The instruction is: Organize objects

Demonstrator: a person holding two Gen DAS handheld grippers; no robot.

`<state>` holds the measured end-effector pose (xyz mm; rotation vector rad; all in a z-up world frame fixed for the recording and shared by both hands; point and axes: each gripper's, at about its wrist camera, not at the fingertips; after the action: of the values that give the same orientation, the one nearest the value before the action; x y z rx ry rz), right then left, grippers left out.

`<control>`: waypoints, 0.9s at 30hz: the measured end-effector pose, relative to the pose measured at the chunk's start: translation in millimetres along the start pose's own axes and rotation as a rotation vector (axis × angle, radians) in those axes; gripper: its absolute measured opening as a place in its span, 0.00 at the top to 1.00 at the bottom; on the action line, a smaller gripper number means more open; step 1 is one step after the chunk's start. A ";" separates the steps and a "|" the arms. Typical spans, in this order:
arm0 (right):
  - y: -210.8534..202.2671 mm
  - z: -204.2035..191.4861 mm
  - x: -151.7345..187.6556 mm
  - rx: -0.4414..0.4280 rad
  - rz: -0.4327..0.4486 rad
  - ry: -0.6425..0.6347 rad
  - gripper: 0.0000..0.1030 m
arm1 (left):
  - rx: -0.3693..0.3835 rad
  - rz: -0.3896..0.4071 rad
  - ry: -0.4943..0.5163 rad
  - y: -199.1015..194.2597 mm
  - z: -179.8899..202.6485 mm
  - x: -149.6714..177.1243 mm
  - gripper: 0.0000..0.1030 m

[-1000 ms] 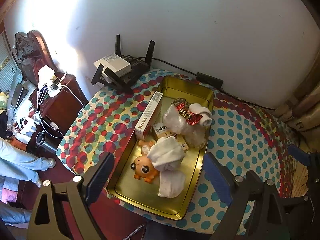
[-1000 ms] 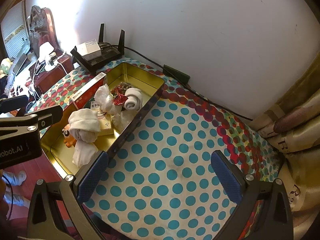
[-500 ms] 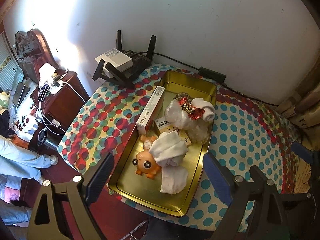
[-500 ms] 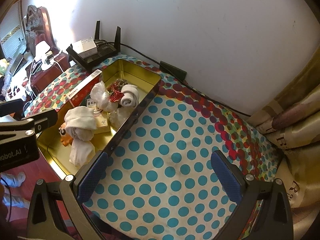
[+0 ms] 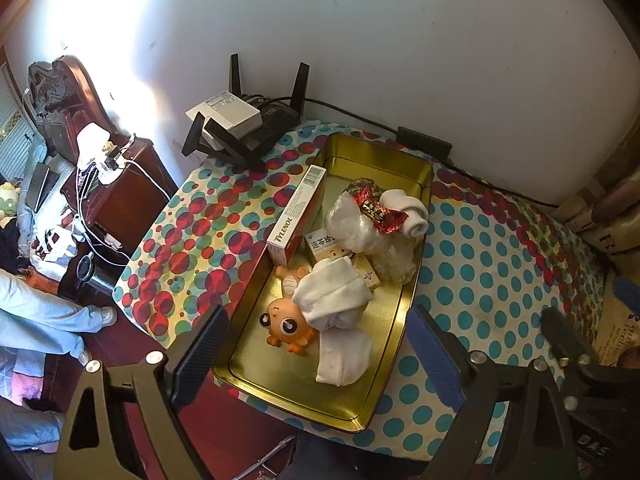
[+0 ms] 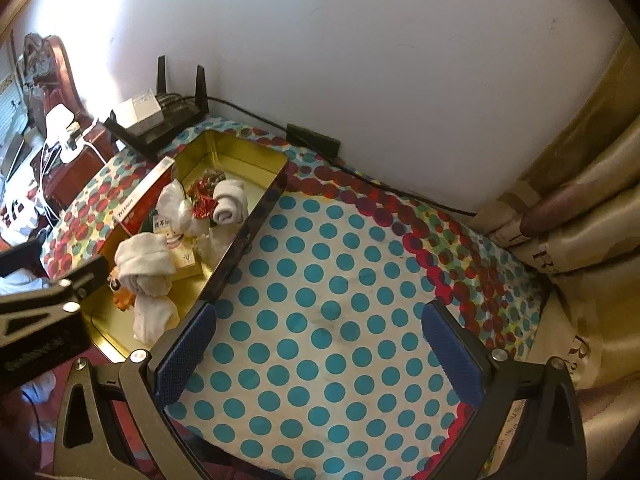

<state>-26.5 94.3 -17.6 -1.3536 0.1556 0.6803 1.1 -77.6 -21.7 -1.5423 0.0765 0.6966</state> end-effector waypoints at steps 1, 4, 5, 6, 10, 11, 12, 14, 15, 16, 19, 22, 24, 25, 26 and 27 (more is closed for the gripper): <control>-3.3 0.9 -0.9 0.004 0.007 0.001 0.01 | 0.001 0.000 0.000 0.1 0.4 0.0 0.10; -6.4 3.4 -2.4 -0.012 0.002 0.012 0.01 | -0.002 -0.002 0.002 0.6 1.6 0.0 0.10; -5.7 4.0 -2.8 -0.026 -0.005 0.016 0.01 | 0.000 -0.002 0.002 0.6 1.7 0.0 0.10; -6.5 5.5 -2.9 -0.041 -0.013 0.028 0.01 | 0.000 -0.002 0.001 0.4 2.0 0.1 0.10; -12.1 8.0 -4.1 -0.054 -0.003 0.041 0.01 | 0.008 0.001 0.007 -0.4 3.4 1.1 0.10; -12.0 7.8 -4.0 -0.056 -0.003 0.040 0.01 | 0.010 0.002 0.007 -0.5 3.6 1.5 0.10; -11.6 7.0 -3.7 -0.059 -0.006 0.037 0.01 | 0.017 0.000 0.000 -0.3 3.2 1.9 0.10; -10.1 6.8 -2.6 -0.062 -0.013 0.037 0.01 | 0.015 0.002 -0.008 -0.2 2.6 1.9 0.10; -9.9 7.0 -2.2 -0.064 -0.014 0.038 0.01 | 0.014 0.004 -0.012 -0.4 2.3 1.9 0.10; -10.0 7.5 -1.9 -0.064 -0.013 0.039 0.01 | 0.013 0.003 -0.015 -0.2 2.1 1.7 0.10; -8.7 8.0 -1.4 -0.062 -0.013 0.042 0.01 | 0.007 0.000 -0.028 1.1 0.3 1.5 0.10; -9.5 7.3 -1.6 -0.059 -0.018 0.035 0.01 | 0.000 -0.005 -0.032 1.9 -0.2 1.9 0.10; -9.1 5.7 -1.3 -0.060 -0.023 0.029 0.01 | 0.008 -0.005 -0.031 2.4 -0.3 1.5 0.10; -9.0 4.8 -0.7 -0.060 -0.025 0.027 0.01 | 0.002 -0.005 -0.034 2.6 -0.4 1.5 0.10; -8.7 4.7 -0.2 -0.061 -0.026 0.026 0.01 | 0.003 -0.005 -0.035 2.7 -0.7 1.5 0.10; -8.3 4.4 -0.2 -0.064 -0.028 0.026 0.01 | 0.006 -0.008 -0.037 3.1 -1.0 1.8 0.10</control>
<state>-23.4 97.8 -9.5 -1.4237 0.1365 0.6491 1.5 -78.3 -25.4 -1.5226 0.0453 0.7177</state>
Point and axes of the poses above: each gripper's, at about its wrist camera, not at the fingertips, and y roughly the way its jaws point, z to its right, x to its underside, and after that the axes turned 8 degrees about -y, right-handed
